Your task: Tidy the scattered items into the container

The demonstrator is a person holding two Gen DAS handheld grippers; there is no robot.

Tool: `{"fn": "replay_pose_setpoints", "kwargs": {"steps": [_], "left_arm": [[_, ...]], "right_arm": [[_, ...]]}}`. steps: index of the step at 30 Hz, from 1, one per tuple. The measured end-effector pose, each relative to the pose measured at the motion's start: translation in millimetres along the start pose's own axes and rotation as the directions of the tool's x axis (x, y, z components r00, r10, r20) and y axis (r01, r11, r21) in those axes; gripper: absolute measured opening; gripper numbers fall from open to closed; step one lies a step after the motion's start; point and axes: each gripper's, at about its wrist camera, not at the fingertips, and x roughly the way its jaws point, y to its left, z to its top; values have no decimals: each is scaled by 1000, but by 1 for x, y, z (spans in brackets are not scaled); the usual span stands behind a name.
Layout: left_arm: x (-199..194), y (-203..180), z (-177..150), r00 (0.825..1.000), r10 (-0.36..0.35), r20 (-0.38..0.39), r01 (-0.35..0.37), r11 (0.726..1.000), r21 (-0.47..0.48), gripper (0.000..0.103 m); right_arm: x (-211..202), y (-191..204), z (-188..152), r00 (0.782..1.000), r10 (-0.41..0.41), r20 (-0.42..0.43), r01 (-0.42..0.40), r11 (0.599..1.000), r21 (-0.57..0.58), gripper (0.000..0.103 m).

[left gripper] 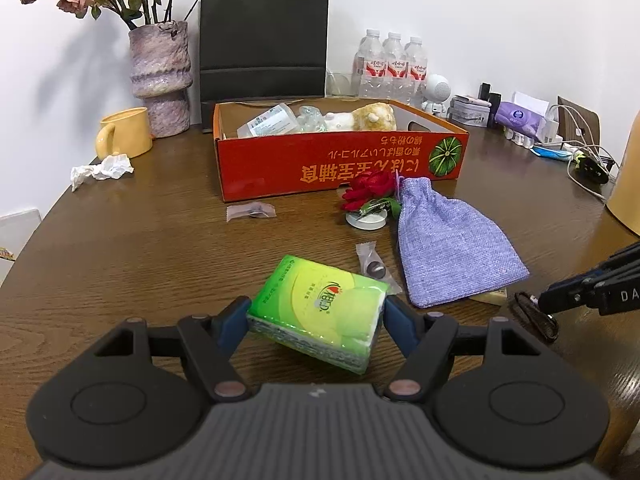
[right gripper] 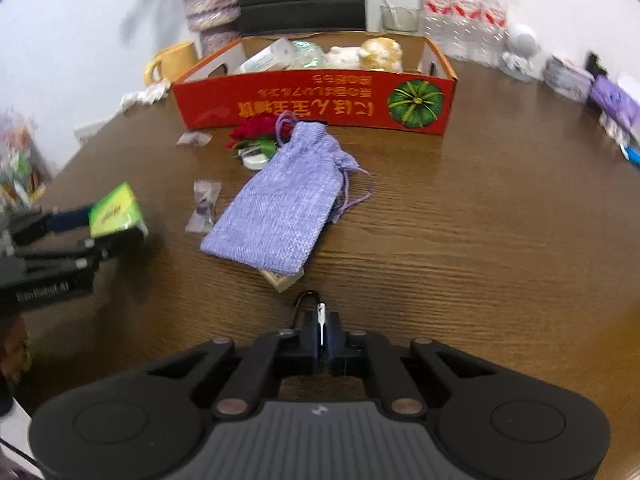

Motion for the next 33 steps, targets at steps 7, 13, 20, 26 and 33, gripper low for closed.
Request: {"fn": "replay_pose_setpoints", "kwargs": {"steps": [7,13,20,26,33], "left_arm": [[-7,-1,-1,1000,5,9,-5,1000,-15,73],[-10,0,-3,1000,3,9,-3,1000,-31,73],[-14,-3,2,1000,-2,30,2,1000,-27,73],[-12,-8,2,1000,-5,25,6,1000,-26,73],[-14,-7,-1,1000,3,18,-2,999,-41,73]], "right_arm": [[11,11,7,997,9,-83,-14,998,-61,36],[11,17,7,997,-24,-75,12,989,-146,23],[0,8,6,1000,-8,-29,5,995,-104,3],[-4,0,11,1000,12,-24,-14,997,-71,8],[5,8,7,998,14,-64,-20,995,-93,35]]}}
